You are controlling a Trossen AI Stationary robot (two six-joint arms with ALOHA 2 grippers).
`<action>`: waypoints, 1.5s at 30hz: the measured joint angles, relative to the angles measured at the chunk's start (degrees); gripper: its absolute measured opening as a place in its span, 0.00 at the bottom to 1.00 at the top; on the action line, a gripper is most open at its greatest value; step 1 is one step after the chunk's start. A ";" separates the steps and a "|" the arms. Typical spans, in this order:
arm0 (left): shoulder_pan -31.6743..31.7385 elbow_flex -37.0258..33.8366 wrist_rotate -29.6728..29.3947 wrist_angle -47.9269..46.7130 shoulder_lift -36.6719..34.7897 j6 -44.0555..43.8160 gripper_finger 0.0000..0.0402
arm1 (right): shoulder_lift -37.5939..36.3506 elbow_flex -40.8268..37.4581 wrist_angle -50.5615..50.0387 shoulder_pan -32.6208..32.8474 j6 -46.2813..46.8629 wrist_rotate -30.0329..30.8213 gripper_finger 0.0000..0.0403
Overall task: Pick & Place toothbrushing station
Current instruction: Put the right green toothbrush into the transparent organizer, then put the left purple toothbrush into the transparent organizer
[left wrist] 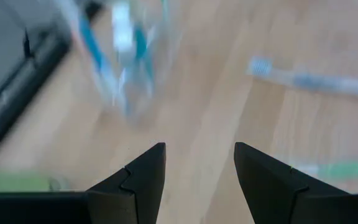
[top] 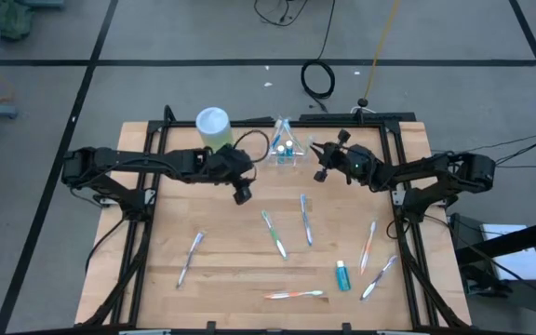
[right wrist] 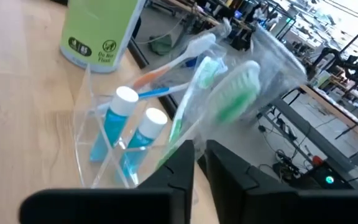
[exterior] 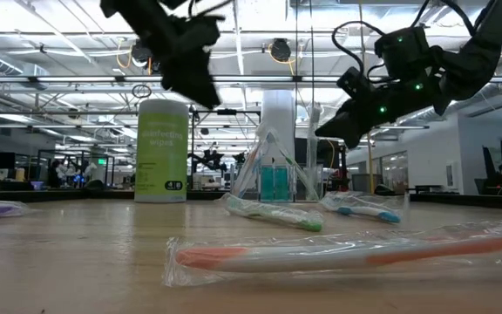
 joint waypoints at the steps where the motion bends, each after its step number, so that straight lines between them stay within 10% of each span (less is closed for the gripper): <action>1: -0.12 0.00 0.31 -3.13 0.00 -1.57 0.49 | -0.01 0.00 0.09 0.00 0.32 -0.01 0.13; 9: -0.91 -0.10 18.33 -30.93 0.00 -21.90 0.49 | -0.01 0.00 0.00 -0.05 4.84 0.06 0.32; 14: -6.23 -3.43 19.48 -36.60 0.00 -33.98 0.49 | -0.01 0.00 0.00 0.03 5.04 0.09 0.40; 26: -17.53 -16.71 27.38 -33.04 0.00 -50.66 0.49 | -0.03 -0.02 -2.48 0.13 5.05 0.23 0.45; 45: -20.85 -24.42 31.41 -16.69 -0.04 -47.20 0.49 | -0.05 -0.02 -2.60 0.15 7.22 0.14 0.45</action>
